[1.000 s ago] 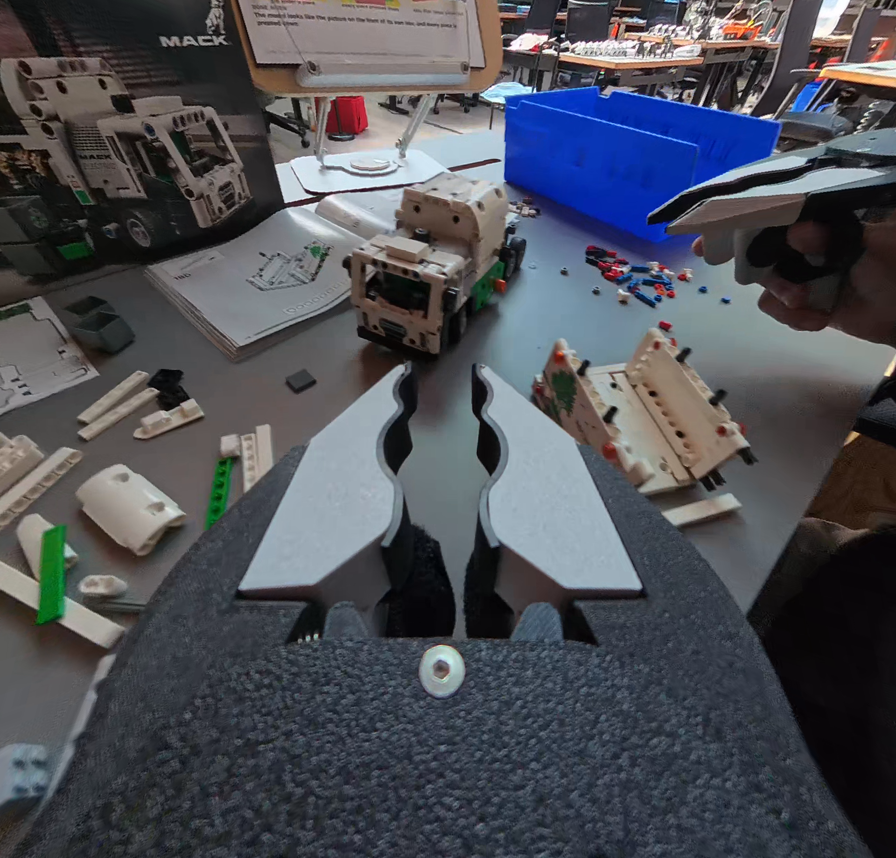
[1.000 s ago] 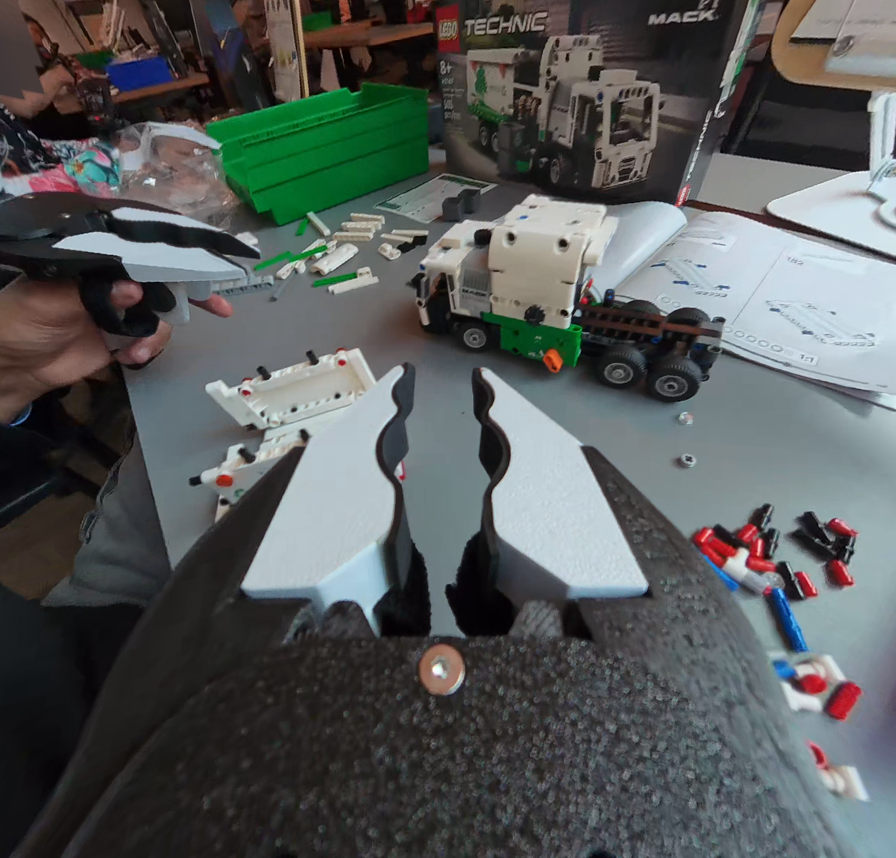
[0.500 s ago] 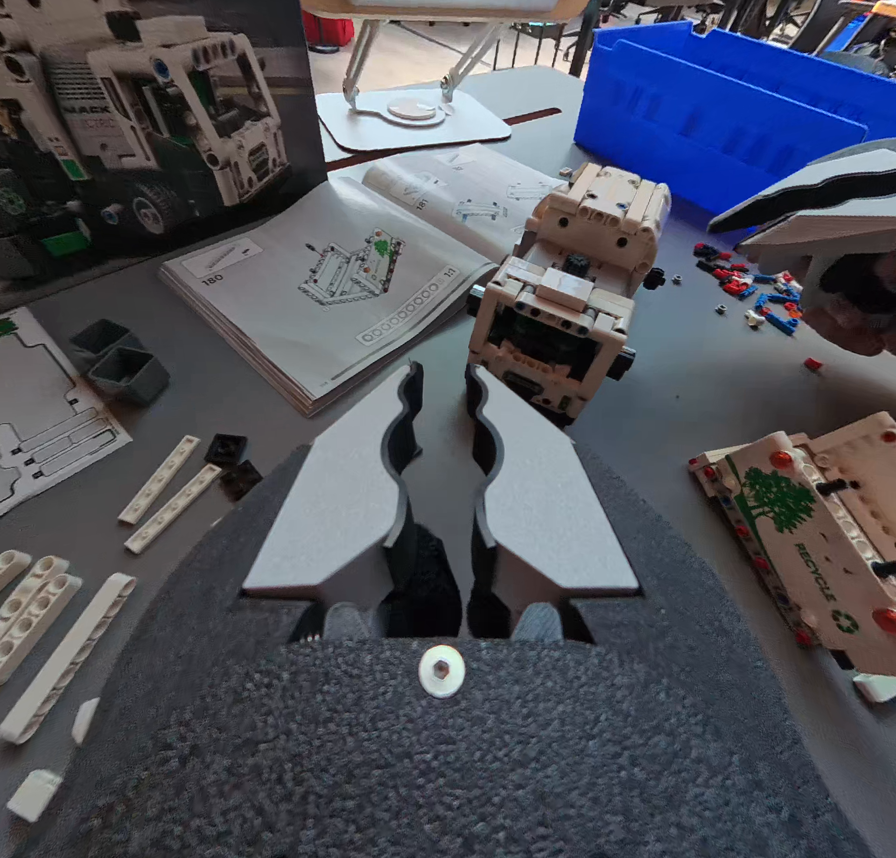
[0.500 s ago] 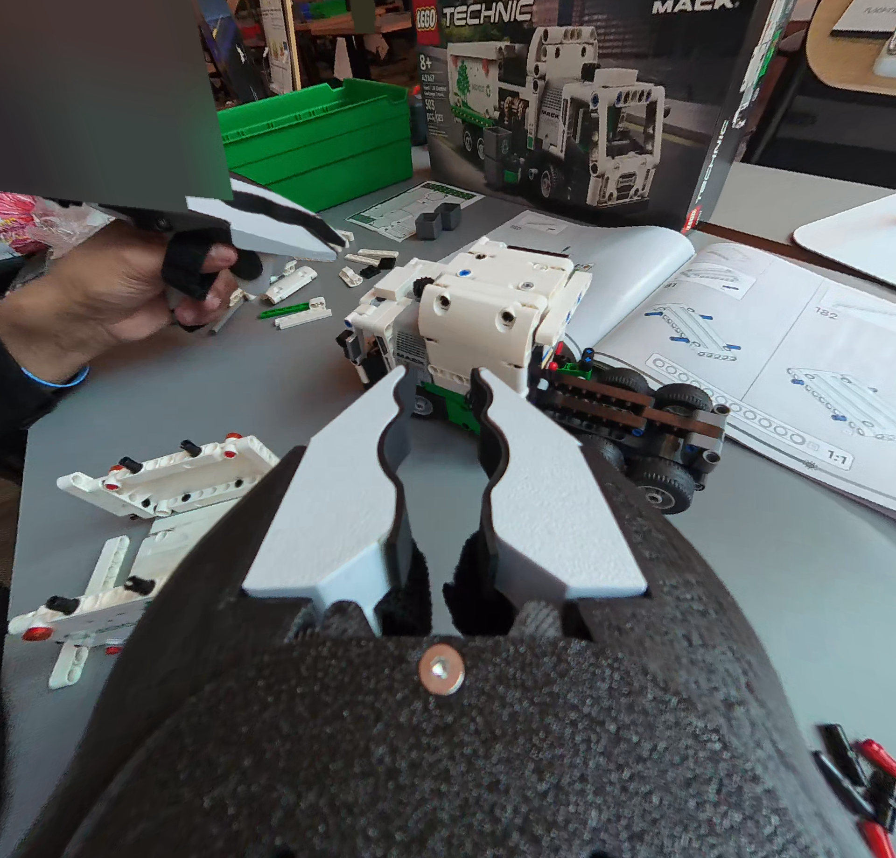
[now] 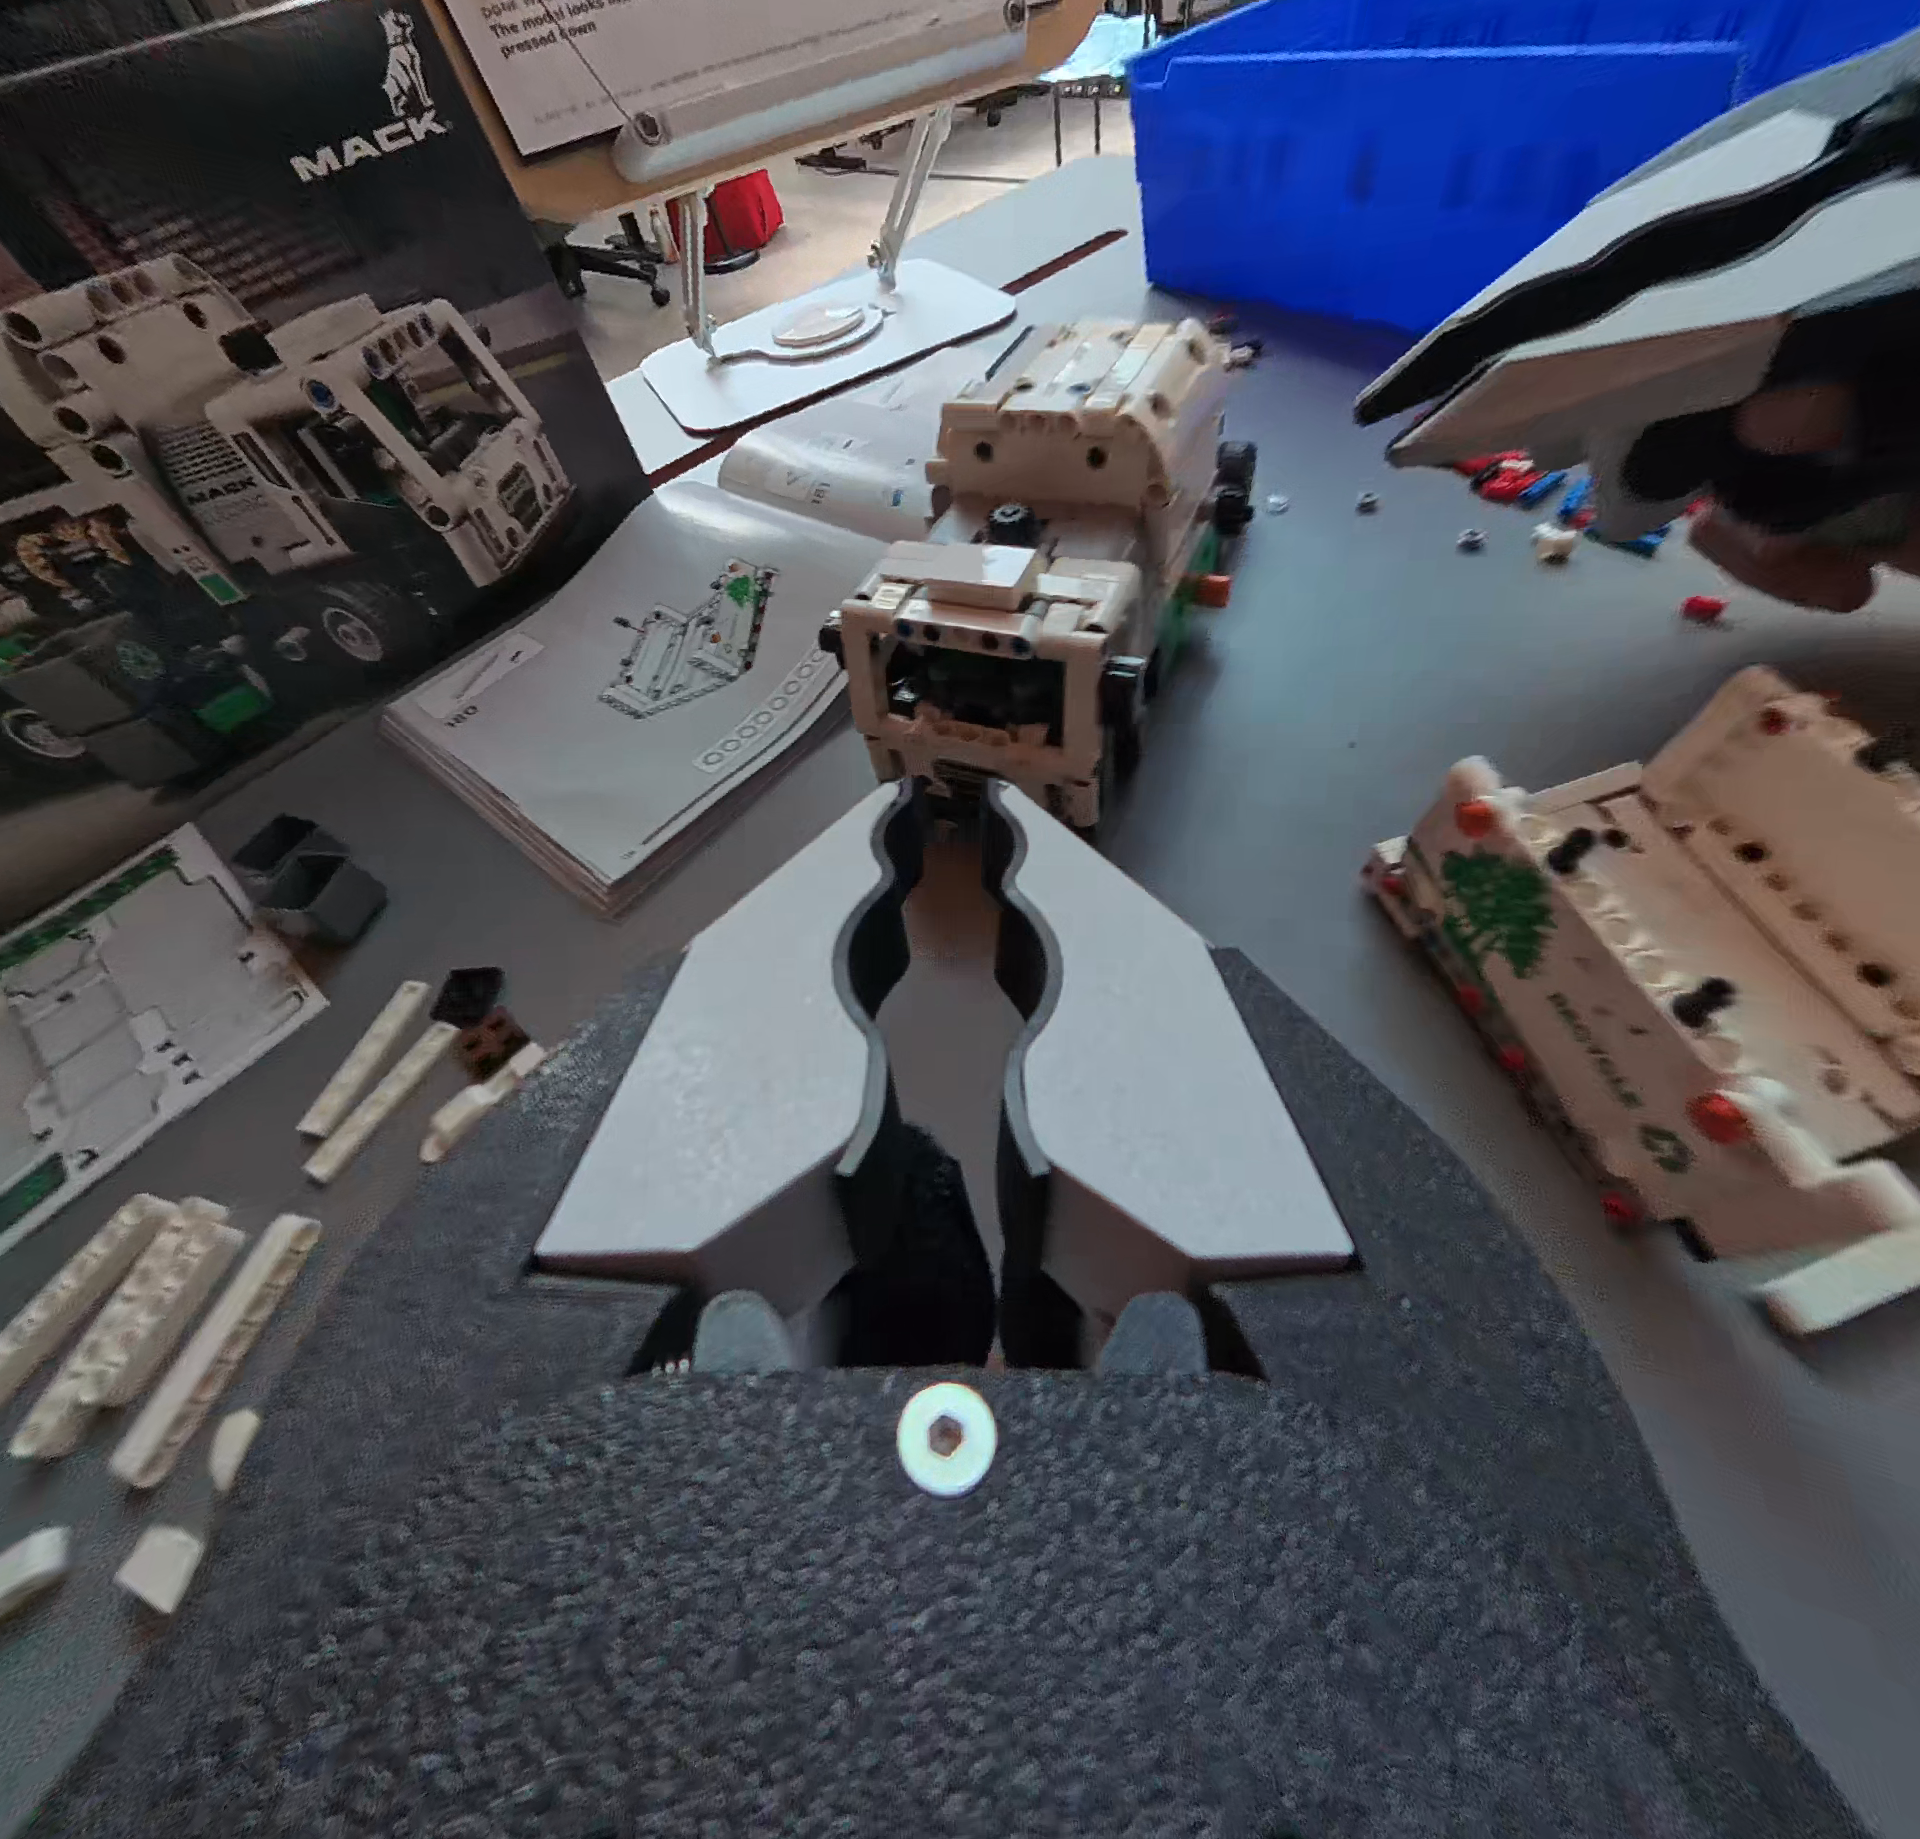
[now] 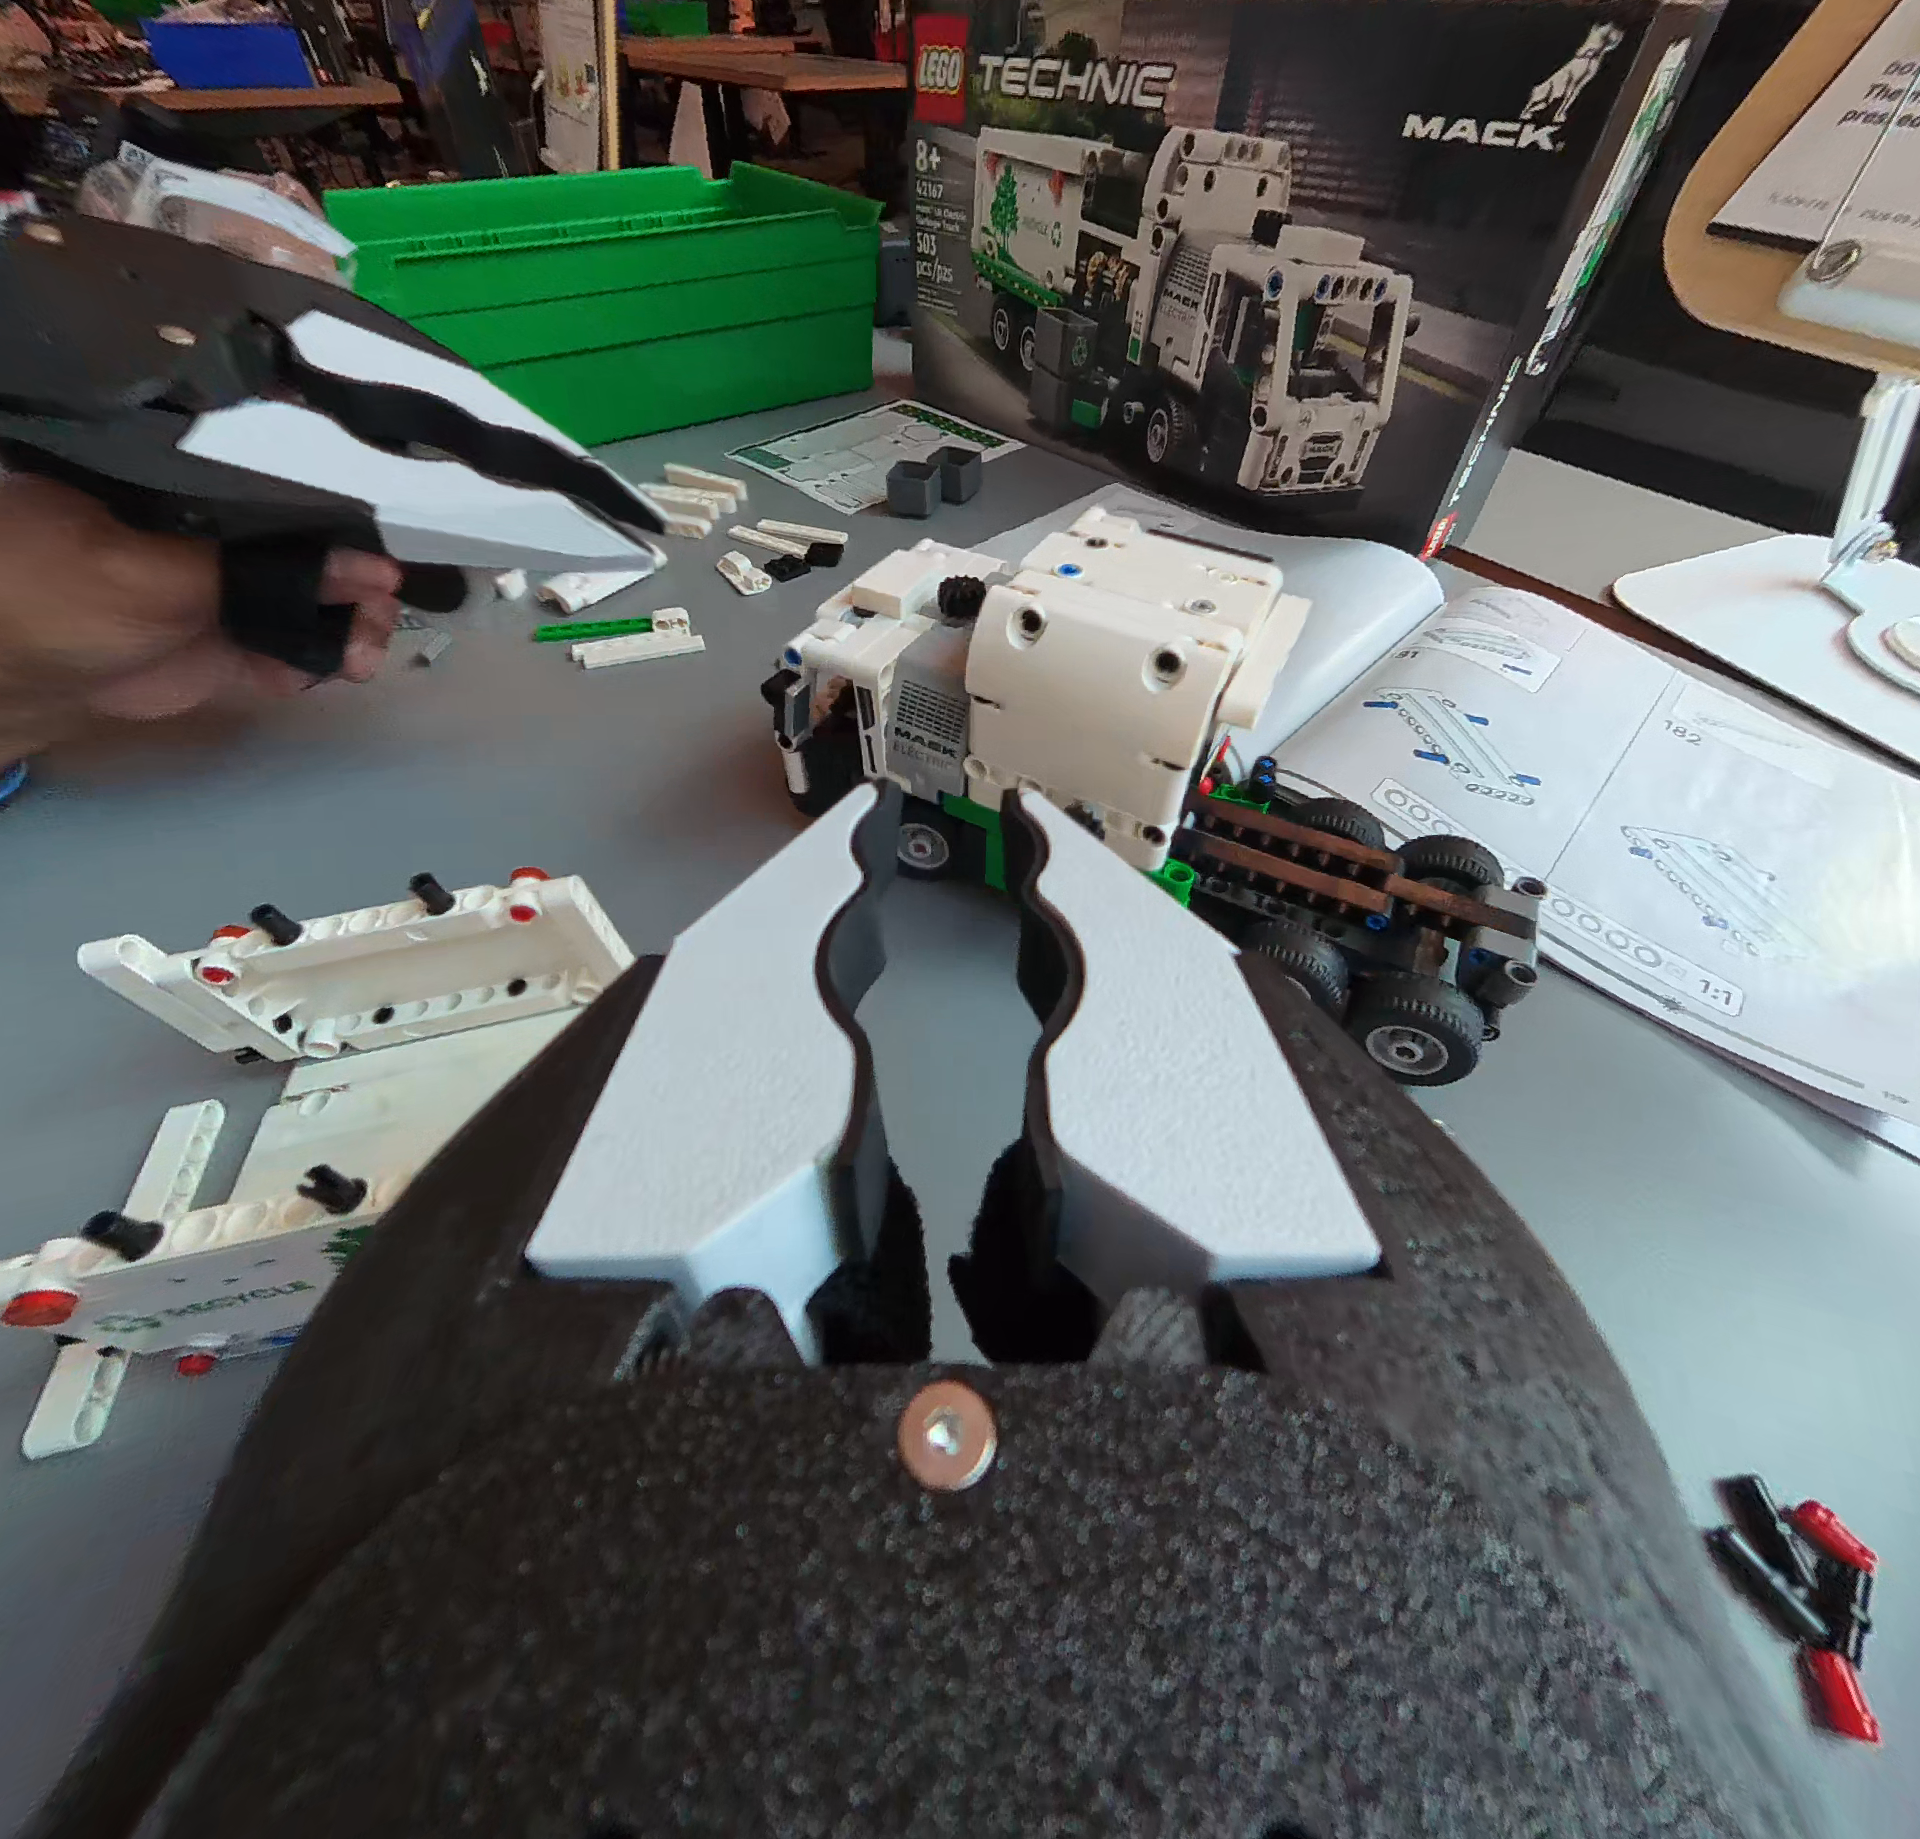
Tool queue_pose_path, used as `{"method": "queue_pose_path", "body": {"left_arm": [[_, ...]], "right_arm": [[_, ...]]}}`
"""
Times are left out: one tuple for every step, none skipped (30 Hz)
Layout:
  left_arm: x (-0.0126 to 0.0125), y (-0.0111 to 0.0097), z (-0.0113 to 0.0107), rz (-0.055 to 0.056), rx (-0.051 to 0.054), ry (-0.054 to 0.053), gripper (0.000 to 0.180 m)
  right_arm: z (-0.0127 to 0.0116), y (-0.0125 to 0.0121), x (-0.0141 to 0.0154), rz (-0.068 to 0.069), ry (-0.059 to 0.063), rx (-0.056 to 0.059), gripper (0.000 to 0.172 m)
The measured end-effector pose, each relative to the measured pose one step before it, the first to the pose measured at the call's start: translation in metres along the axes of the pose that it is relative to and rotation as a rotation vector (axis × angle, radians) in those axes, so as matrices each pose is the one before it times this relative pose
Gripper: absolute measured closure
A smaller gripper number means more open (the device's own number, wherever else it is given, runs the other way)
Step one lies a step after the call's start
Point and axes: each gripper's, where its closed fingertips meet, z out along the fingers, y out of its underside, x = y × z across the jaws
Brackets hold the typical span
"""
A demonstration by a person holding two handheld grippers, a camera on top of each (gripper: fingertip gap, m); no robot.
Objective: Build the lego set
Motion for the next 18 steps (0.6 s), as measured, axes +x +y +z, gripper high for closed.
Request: {"method": "queue_pose_path", "body": {"left_arm": [[0.0078, -0.00159, -0.00618, -0.0332, 0.0125, 0.0145, 0.173], [0.00574, 0.00101, -0.00585, -0.0138, 0.0038, -0.0023, 0.174], [0.00454, 0.00275, -0.00541, -0.0016, 0.0003, -0.0073, 0.175], [0.00373, 0.00411, -0.00523, -0.0007, -0.0016, -0.0106, 0.176], [0.00358, 0.0045, -0.00521, -0.0029, -0.0012, -0.0113, 0.176], [0.00444, 0.0039, -0.00497, -0.001, 0.003, -0.0051, 0.176], [0.00465, 0.00334, -0.00459, 0.0068, 0.0073, -0.0003, 0.176], [0.00352, 0.00175, -0.00408, 0.0241, 0.0064, -0.0025, 0.176], [0.0019, -0.00068, -0.00389, 0.0383, 0.012, -0.0109, 0.177], [0.00129, -0.00219, -0.00304, 0.0333, 0.0216, -0.0115, 0.177], [0.00206, -0.00225, -0.00212, 0.0222, 0.0201, -0.0016, 0.177], [0.00243, -0.00114, -0.00083, 0.0168, 0.0095, 0.0049, 0.177], [0.00257, 0.00016, 0.00031, 0.0157, -0.0009, 0.0089, 0.177], [0.0025, 0.00053, 0.00082, 0.0191, -0.0031, 0.0087, 0.177], [0.00209, 0.00046, 0.00096, 0.0222, -0.003, 0.0036, 0.177], [0.00216, 0.00078, 0.00098, 0.0235, -0.0058, 0.0016, 0.177], [0.00277, 0.00137, 0.00133, 0.0253, -0.0102, 0.0034, 0.177], [0.0038, 0.00174, 0.00152, 0.0291, -0.0137, 0.0072, 0.177]], "right_arm": [[-0.00057, 0.00101, -0.00007, -0.0102, 0.015, -0.0009, 0.154], [-0.00088, 0.00163, 0.00033, -0.0083, 0.0138, -0.0046, 0.154], [-0.00101, 0.00152, 0.00083, -0.0037, 0.0132, -0.005, 0.154], [-0.00127, 0.00058, 0.00083, 0.001, 0.0092, 0.0021, 0.154], [-0.0014, 0.00009, 0.00067, 0.0065, 0.0042, 0.0033, 0.154], [-0.00091, 0.00056, 0.00015, 0.0119, -0.0026, 0.0011, 0.154], [-0.00029, 0.00156, -0.00023, 0.0151, -0.0074, -0.005, 0.154], [0.00016, 0.00189, -0.00059, 0.0161, -0.0104, -0.0073, 0.154], [0.00006, 0.0011, -0.00029, 0.0145, -0.0077, -0.0034, 0.154], [-0.00011, 0.00082, -0.00038, 0.0102, -0.0062, -0.0025, 0.154], [-0.00021, 0.00109, 0.00025, 0.0048, -0.0002, -0.0044, 0.154], [-0.00067, 0.0008, 0.00037, 0.0002, 0.0036, -0.0025, 0.154], [-0.00099, 0.00055, -0.00034, -0.0022, 0.0024, -0.0003, 0.154], [-0.00096, 0.00039, -0.00164, -0.0033, -0.0024, 0.002, 0.154], [-0.00051, 0.00098, -0.00282, -0.0045, -0.0073, -0.0013, 0.154], [-0.0001, 0.0023, -0.00274, -0.0063, -0.0044, -0.008, 0.154], [0.00036, 0.0029, -0.00281, -0.0102, -0.0014, -0.0107, 0.154], [0.00073, 0.00271, -0.00277, -0.0152, 0.0013, -0.0112, 0.154]]}}
